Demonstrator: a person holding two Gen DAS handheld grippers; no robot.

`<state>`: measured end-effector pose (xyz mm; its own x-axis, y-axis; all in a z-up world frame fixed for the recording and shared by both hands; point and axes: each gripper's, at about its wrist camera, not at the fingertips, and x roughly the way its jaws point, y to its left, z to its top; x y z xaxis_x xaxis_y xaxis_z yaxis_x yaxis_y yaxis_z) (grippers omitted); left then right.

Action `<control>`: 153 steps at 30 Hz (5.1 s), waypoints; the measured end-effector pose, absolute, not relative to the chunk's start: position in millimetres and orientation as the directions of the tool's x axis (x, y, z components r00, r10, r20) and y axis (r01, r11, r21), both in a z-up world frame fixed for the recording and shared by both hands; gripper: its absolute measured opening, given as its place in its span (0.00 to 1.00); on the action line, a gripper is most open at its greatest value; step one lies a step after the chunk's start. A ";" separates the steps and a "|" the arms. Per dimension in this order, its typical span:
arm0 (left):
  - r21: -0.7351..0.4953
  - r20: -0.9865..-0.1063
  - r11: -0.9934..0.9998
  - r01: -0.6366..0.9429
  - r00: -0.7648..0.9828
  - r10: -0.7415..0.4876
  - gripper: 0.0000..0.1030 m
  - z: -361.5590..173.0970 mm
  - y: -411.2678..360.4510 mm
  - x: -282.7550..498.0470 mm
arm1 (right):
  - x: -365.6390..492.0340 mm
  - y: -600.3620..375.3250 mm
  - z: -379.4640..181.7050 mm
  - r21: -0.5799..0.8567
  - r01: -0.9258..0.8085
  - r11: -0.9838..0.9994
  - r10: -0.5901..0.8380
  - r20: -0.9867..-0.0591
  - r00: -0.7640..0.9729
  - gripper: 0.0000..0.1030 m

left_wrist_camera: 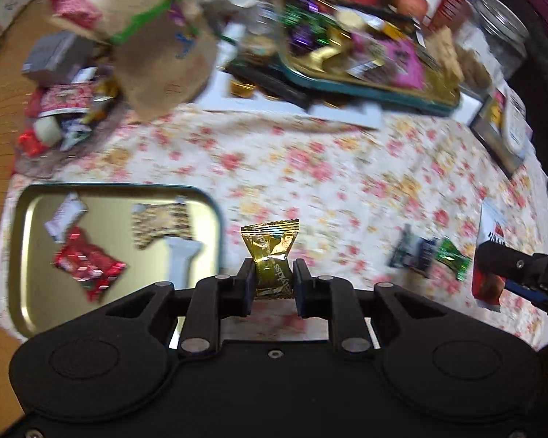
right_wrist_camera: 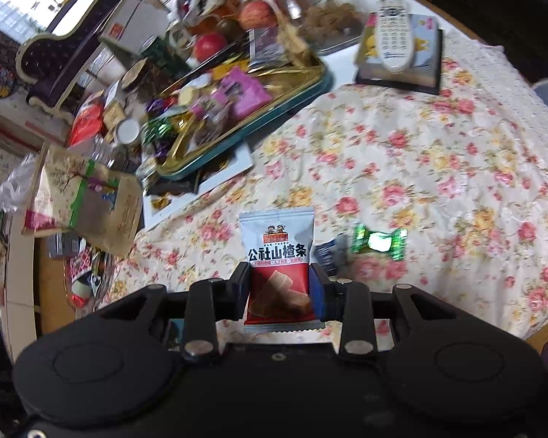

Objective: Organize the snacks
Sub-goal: 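Release the gold candy onto the small tray while the right tool drops the red packet, then move the right tool over the cloth toward the green-wrapped candy, then close the right tool on the green-wrapped candy and lift it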

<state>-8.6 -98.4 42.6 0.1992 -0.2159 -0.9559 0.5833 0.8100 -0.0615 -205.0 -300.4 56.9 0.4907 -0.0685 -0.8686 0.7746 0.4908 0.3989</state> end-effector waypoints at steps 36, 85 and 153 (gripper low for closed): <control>-0.127 -0.975 0.906 0.403 0.119 -0.190 0.28 24.6 36.0 72.3 | -65.7 -103.3 30.9 0.459 0.333 0.823 0.275 -0.837 0.473 0.38; -0.148 -0.978 0.783 0.605 0.029 -0.207 0.28 26.7 -66.5 -0.3 | -152.4 -219.8 0.1 0.266 0.666 0.697 0.070 -0.950 0.306 0.38; -0.217 -0.970 0.738 0.639 -0.056 -0.237 0.28 27.2 -189.7 -34.7 | -196.7 -361.7 -24.7 0.153 0.807 0.571 -0.111 -0.959 0.261 0.38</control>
